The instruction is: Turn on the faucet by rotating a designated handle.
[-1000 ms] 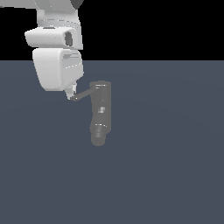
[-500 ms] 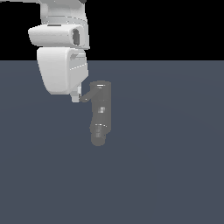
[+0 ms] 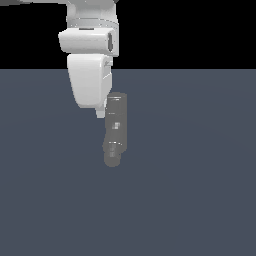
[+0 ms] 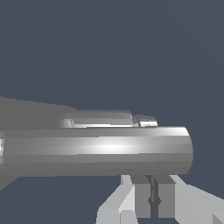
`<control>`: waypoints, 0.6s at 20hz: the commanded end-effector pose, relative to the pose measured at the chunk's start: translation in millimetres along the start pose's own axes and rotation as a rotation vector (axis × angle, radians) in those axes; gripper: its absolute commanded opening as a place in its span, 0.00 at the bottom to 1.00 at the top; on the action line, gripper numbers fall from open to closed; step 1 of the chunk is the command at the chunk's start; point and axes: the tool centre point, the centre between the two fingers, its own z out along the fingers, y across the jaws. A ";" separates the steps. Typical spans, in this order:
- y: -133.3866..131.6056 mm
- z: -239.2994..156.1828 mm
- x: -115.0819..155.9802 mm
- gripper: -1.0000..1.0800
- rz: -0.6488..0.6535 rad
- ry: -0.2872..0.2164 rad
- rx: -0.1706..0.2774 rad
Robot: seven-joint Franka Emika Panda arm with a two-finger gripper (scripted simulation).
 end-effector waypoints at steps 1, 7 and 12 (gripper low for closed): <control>-0.5 -0.1 21.2 0.00 0.015 0.000 0.000; -0.1 -0.2 55.5 0.00 0.016 0.001 0.000; -0.1 -0.2 78.7 0.00 0.017 0.001 -0.001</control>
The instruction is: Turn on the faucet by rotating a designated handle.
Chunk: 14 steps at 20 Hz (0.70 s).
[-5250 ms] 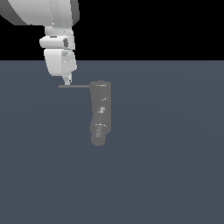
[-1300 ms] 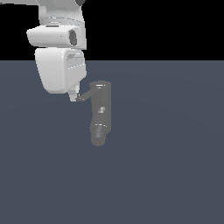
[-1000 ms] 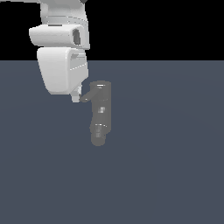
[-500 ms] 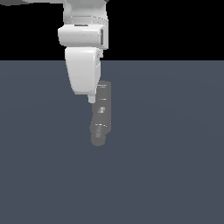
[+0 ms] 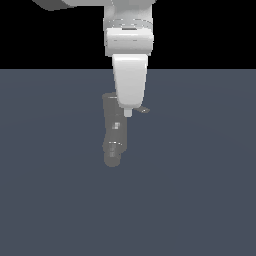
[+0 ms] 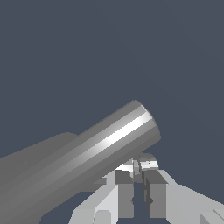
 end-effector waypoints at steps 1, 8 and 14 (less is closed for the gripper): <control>0.0 0.0 0.1 0.00 0.000 0.000 0.000; -19.7 0.1 23.2 0.00 0.007 0.000 0.000; -36.4 0.1 43.0 0.00 0.013 0.000 -0.001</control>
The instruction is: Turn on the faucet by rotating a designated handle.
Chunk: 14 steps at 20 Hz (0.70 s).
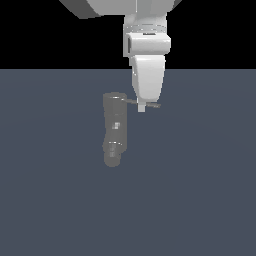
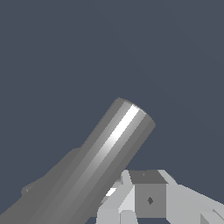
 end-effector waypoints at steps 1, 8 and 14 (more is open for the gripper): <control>-8.8 0.1 11.8 0.00 0.009 0.000 0.004; -27.8 0.0 34.4 0.00 0.016 0.000 0.003; -43.8 -0.2 53.1 0.00 0.021 0.000 0.003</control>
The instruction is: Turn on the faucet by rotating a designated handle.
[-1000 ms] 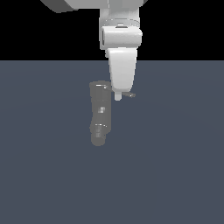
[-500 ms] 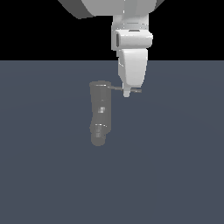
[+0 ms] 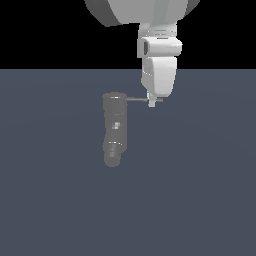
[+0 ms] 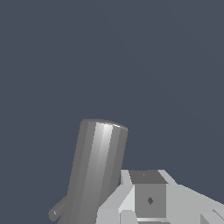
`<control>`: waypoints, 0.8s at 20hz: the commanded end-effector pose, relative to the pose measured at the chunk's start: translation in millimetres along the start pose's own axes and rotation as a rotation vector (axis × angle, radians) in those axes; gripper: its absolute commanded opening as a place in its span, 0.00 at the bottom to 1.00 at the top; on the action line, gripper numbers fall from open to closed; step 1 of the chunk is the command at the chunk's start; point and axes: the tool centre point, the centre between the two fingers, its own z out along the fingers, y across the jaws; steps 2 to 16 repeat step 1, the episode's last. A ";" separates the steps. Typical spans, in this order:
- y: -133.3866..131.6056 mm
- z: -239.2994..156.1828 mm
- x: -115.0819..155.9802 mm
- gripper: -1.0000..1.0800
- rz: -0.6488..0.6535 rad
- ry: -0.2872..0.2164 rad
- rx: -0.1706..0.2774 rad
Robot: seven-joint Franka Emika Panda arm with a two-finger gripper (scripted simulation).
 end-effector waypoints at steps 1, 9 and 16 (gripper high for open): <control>-2.9 -0.4 19.5 0.00 0.028 0.003 0.003; -2.9 -0.4 19.5 0.00 0.028 0.003 0.003; -2.9 -0.4 19.5 0.00 0.028 0.003 0.003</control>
